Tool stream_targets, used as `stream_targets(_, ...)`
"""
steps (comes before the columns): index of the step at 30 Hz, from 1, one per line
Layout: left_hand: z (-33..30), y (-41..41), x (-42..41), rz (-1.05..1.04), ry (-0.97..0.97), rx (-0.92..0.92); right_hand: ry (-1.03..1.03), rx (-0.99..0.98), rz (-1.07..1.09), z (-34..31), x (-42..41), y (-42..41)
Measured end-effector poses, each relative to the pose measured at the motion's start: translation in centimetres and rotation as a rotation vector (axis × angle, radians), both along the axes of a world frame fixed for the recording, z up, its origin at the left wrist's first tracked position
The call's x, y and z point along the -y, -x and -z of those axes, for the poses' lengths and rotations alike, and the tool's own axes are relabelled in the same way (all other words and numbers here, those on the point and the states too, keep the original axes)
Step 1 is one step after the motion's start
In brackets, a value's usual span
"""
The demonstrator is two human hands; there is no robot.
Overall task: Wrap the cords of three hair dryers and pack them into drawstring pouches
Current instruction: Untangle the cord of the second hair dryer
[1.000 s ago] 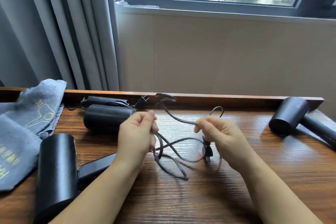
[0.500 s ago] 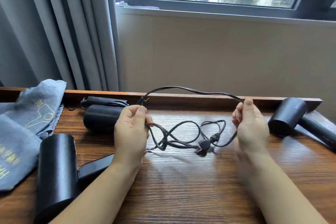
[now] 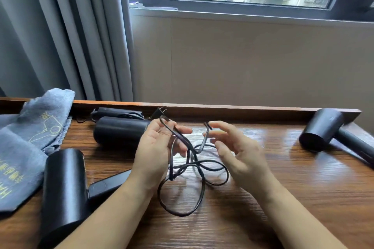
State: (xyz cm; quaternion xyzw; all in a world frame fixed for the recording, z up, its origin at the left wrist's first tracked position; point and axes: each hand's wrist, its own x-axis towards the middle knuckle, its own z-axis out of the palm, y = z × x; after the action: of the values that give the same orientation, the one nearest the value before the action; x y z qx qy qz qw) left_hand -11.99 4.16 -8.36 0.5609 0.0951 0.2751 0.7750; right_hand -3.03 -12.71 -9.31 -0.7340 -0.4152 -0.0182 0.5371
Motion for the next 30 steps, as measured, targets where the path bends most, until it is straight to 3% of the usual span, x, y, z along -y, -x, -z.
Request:
stream_targets(4,0.2,0.0,0.2,0.134,0.022,-0.049,0.073,0.028,-0.049,-0.2,0.5,-0.3)
stream_targets(9,0.8,0.5,0.8,0.179,-0.255,-0.063,0.263,-0.031,-0.176,0.7,-0.7,0.2)
stream_targets(14,0.8,0.7,0.8,0.156,-0.456,-0.090,-0.043,-0.236,-0.024,0.2,-1.2,0.6)
stream_targets(18,1.1,0.4,0.8,0.206,-0.458,-0.127,-0.379,-0.595,0.040,-1.0,-0.5,-0.2)
stream_targets(23,0.9,0.1,0.3,0.112,-0.252,-0.074,-0.704,-0.946,0.123,-2.1,0.2,-1.8)
stream_targets(27,0.3,0.3,0.3,0.048,-0.212,-0.071,-0.890,-1.086,0.209,-2.2,0.7,-2.8)
stream_targets(30,0.3,0.8,0.3,0.083,-0.289,-0.123,-0.987,-1.124,0.185,-2.2,0.8,-2.9)
